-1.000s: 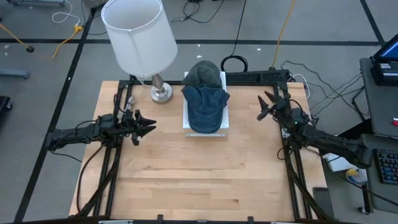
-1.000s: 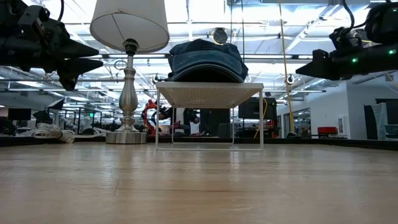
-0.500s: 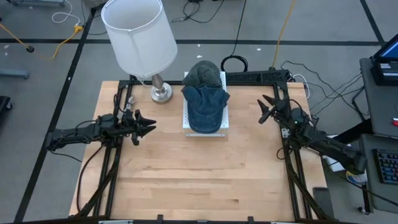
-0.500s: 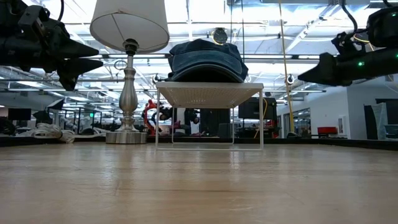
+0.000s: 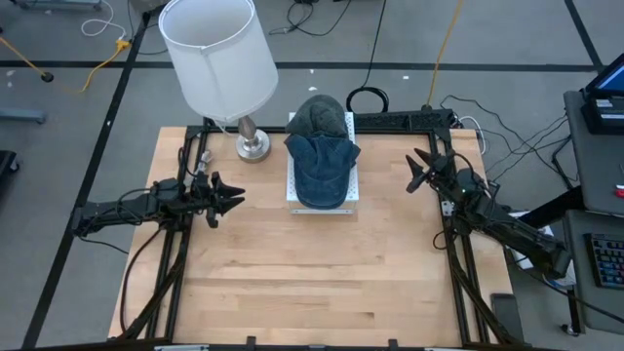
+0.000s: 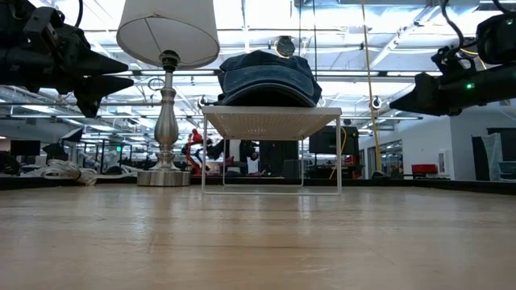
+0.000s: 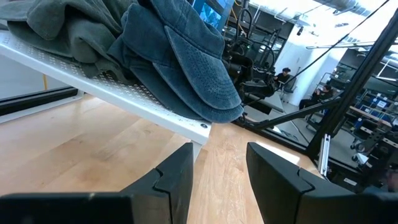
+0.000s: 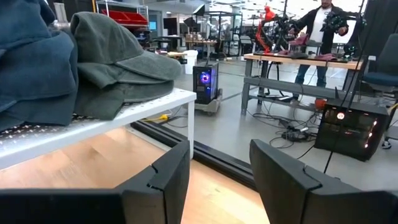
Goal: Pick & Place hat
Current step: Return to Home Position
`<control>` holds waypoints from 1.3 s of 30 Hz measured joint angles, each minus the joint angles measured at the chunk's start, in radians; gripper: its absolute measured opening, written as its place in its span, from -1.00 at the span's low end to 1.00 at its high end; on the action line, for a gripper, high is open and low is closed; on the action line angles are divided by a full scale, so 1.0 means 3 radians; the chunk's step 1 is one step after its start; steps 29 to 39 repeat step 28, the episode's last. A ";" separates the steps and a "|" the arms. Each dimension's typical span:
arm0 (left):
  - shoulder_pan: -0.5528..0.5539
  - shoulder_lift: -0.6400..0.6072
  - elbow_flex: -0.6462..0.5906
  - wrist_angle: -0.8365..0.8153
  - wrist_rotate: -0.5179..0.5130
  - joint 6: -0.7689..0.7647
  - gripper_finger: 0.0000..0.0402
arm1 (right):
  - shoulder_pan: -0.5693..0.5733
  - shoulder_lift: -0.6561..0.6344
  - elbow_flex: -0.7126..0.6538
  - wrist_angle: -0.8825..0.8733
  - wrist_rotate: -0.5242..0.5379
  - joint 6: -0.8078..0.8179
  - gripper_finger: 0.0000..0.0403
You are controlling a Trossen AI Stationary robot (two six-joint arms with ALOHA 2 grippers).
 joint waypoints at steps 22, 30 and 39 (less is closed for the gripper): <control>0.0001 0.0000 0.0000 0.0000 0.0001 0.0004 -0.24 | 0.0001 0.0004 0.0000 0.0152 0.0012 0.0002 -0.21; 0.0000 0.0000 0.0000 0.0000 0.0001 0.0004 -0.24 | 0.0001 0.0004 0.0000 0.0163 0.0012 0.0002 -0.20; 0.0000 0.0000 0.0000 0.0000 0.0001 0.0004 -0.24 | 0.0001 0.0004 0.0000 0.0163 0.0012 0.0002 -0.20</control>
